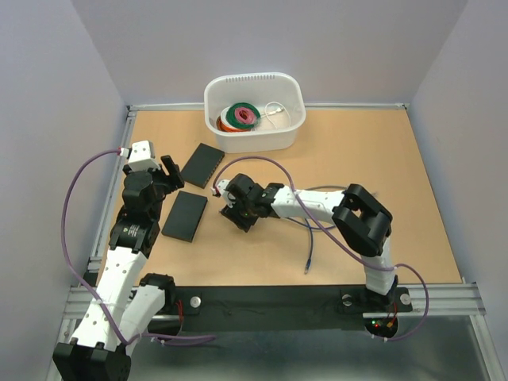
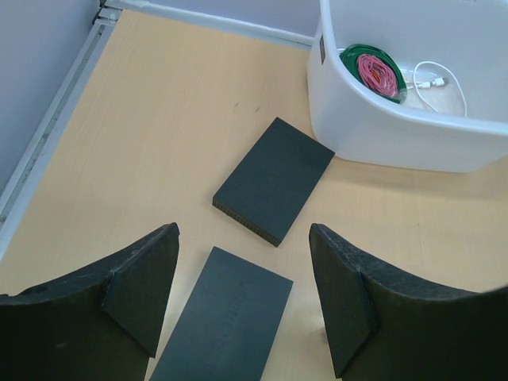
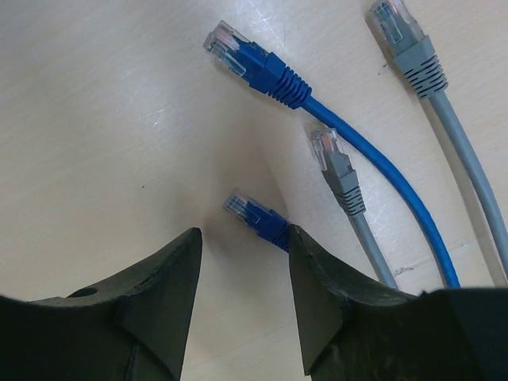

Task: Insert the plug into the switch port

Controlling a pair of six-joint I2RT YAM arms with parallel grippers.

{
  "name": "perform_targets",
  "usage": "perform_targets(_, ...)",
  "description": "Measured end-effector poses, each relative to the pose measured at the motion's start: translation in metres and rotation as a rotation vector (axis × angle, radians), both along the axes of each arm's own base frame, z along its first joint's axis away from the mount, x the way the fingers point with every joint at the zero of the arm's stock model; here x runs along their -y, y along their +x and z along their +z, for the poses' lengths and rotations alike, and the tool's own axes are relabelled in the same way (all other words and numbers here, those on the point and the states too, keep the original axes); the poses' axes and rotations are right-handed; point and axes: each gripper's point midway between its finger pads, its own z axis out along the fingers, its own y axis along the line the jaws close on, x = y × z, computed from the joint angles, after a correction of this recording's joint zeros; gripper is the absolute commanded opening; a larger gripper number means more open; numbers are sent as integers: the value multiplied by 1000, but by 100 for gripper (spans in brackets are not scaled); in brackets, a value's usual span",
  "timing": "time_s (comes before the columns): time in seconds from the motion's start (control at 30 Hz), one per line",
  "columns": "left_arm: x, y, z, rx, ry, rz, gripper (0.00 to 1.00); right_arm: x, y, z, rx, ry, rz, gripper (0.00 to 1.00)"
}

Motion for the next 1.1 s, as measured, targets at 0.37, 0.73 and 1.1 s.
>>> perform_targets(0.37,0,0,-1,-3,1,0,77,8,14,-1,46,-32,-13,53)
perform_targets(0.73,0,1,-3,-9,2,0,77,29,31,-9,25,-40,-56,52)
perform_targets(1.1,0,2,-4,-14,2,0,77,27,23,-10,-1,-15,-31,39)
